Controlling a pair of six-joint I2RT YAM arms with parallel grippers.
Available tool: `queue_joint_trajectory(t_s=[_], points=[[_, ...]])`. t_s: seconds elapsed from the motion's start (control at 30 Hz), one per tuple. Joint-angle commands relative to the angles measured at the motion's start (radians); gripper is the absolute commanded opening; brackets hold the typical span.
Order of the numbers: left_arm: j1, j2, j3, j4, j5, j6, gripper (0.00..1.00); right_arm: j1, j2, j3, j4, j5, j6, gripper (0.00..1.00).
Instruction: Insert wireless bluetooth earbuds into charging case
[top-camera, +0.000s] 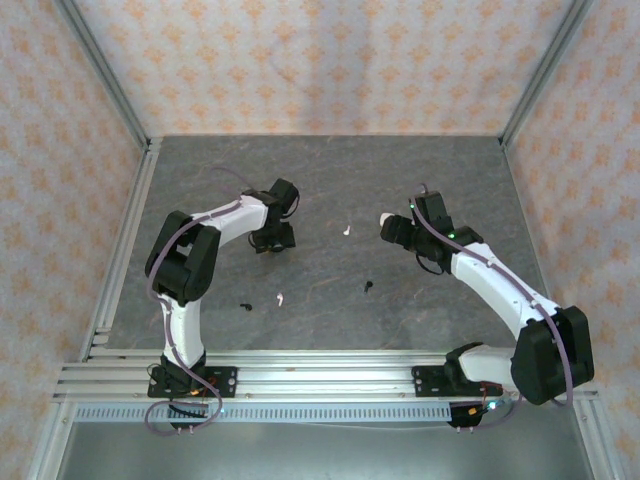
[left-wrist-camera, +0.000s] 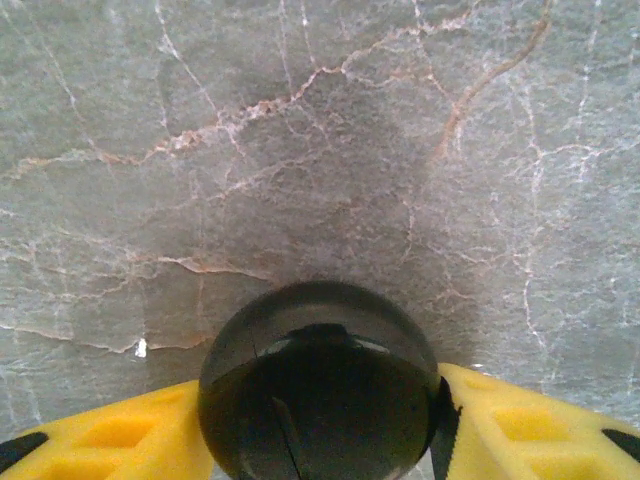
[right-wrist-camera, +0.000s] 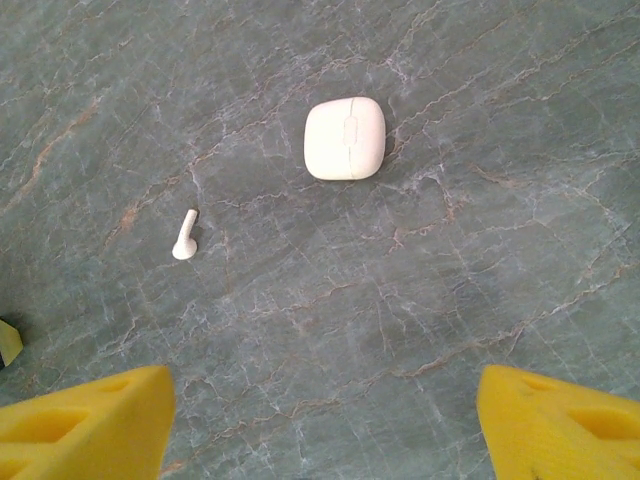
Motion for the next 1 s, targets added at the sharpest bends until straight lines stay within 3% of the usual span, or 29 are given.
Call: queue_joint_trajectory(t_s=[0.0,0.17,0.47,0.73,0.97], points=[[-0.007,0.021,0.008,0.026,-0.033,0.080,0.49,0.002,-0.018,-0.008,-0.027,-0.019,0.018,0.79],[-0.008,0.004,-0.011,0.042,-0.012,0.166,0.41,0.002,-0.024,0.004,-0.027,-0.061,0.028,0.79],[-0.051,-0.136,-0.081,0.075,0.076,0.340,0.37,-0.002,0.015,0.077,-0.061,-0.186,-0.015,0.80],[-0.129,-0.291,-0.116,0.054,0.225,0.517,0.32,-0.033,0.117,0.181,-0.065,-0.541,0.030,0.80],[-0.168,-0.431,-0.076,0.005,0.309,0.564,0.29,-0.050,0.192,0.270,-0.088,-0.810,0.083,0.78]])
